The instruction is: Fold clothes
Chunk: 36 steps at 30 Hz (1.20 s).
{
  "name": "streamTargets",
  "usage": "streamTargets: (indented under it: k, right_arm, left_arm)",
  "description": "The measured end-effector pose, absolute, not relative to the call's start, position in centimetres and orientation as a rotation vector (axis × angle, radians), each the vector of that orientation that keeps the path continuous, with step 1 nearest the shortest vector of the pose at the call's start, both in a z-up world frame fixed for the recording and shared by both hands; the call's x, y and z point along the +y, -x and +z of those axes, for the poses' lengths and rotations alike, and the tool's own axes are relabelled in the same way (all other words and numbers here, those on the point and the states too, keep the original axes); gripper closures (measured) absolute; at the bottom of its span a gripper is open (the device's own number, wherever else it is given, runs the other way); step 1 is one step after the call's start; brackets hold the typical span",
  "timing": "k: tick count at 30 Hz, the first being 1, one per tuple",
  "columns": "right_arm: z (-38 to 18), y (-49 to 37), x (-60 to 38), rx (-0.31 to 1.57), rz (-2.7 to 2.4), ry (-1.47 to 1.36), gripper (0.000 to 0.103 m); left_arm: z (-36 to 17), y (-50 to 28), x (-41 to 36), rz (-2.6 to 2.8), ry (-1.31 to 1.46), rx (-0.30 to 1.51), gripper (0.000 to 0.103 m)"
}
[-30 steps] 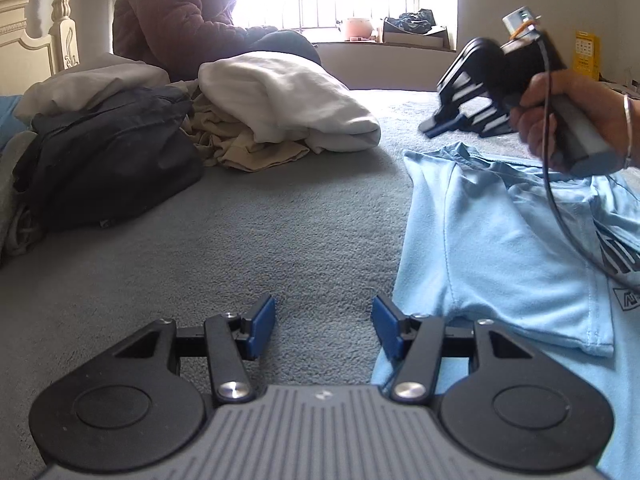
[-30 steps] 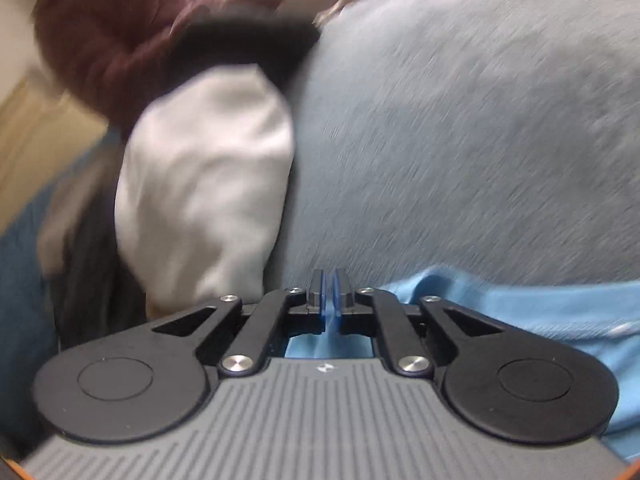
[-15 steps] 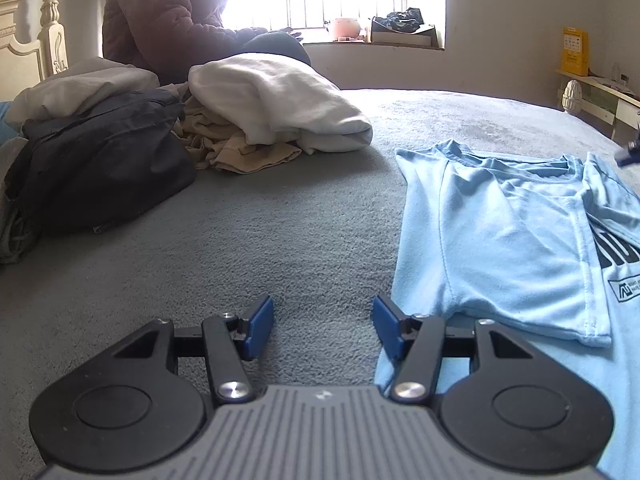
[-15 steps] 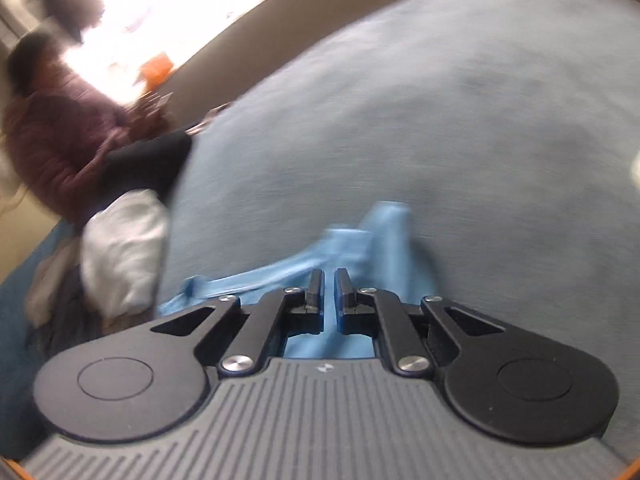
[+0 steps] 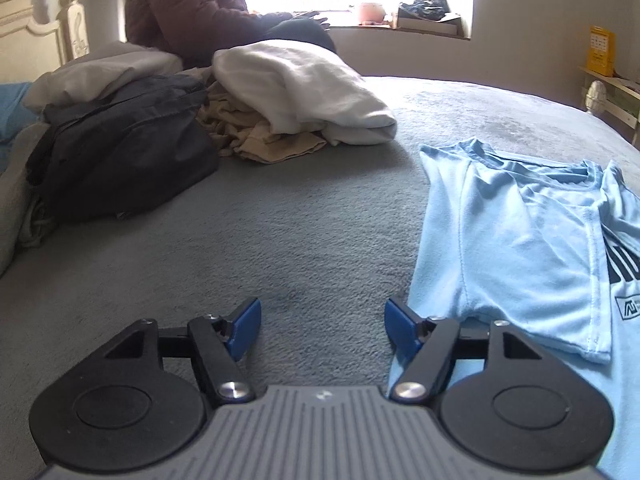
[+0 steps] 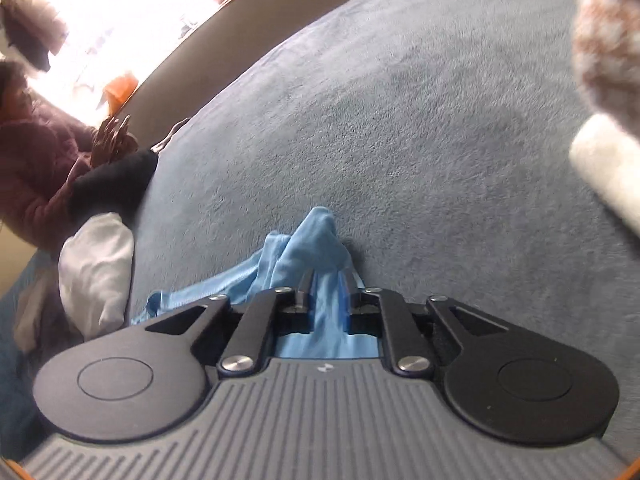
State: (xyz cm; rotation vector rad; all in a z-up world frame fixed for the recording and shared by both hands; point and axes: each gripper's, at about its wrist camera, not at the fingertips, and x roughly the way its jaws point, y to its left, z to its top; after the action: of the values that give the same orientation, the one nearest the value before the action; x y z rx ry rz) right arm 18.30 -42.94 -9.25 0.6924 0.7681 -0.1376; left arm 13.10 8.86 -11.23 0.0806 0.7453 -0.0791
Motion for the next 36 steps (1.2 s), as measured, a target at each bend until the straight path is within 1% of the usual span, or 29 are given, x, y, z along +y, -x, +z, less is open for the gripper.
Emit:
streamTargets:
  k: [2, 12, 16, 17, 19, 20, 23, 27, 31, 34, 36]
  right_arm:
    - [-9.5, -17.4, -43.9, 0.756, -0.146, -0.699, 0.076]
    - [-14.6, -20.4, -45.7, 0.742, -0.145, -1.014, 0.074]
    - [-15.3, -22.1, -44.5, 0.75, -0.137, -0.996, 0.073]
    - [-15.3, -22.4, -44.3, 0.745, -0.133, -0.988, 0.074]
    - [-15.1, -22.5, -43.8, 0.728, -0.124, -0.958, 0.093]
    - [-14.8, -22.4, -43.4, 0.714, -0.12, -0.93, 0.099]
    - [-13.8, -21.1, -42.4, 0.648, -0.135, -0.828, 0.099]
    - [-13.2, -20.1, -41.3, 0.645, -0.191, -0.637, 0.099]
    - [-13.3, -19.9, -42.4, 0.619, -0.252, -0.665, 0.099]
    - [-13.1, -20.7, -42.5, 0.634, -0.244, -0.613, 0.099]
    - [-13.2, -21.3, -42.4, 0.653, -0.182, -0.625, 0.096]
  left_arm:
    - [-10.8, -12.8, 9.5, -0.069, -0.045, 0.762, 0.033]
    - [-11.0, -12.3, 10.4, -0.041, 0.018, 0.805, 0.033]
    - [-11.1, -12.2, 10.2, -0.04, 0.008, 0.805, 0.032]
    - [-11.2, -12.3, 10.1, -0.04, 0.005, 0.803, 0.031]
    - [-11.3, -12.3, 10.0, -0.039, -0.001, 0.8, 0.03]
    - [-11.3, -12.2, 10.0, -0.039, -0.005, 0.798, 0.03]
    - [-11.4, -12.3, 9.7, -0.038, -0.014, 0.794, 0.03]
    - [-11.5, -12.4, 9.6, -0.043, -0.03, 0.791, 0.029]
    - [-11.5, -12.4, 9.5, -0.034, -0.024, 0.792, 0.029]
    - [-11.5, -12.4, 9.5, -0.036, -0.028, 0.792, 0.029]
    - [-11.5, -12.3, 9.5, -0.035, -0.028, 0.791, 0.029]
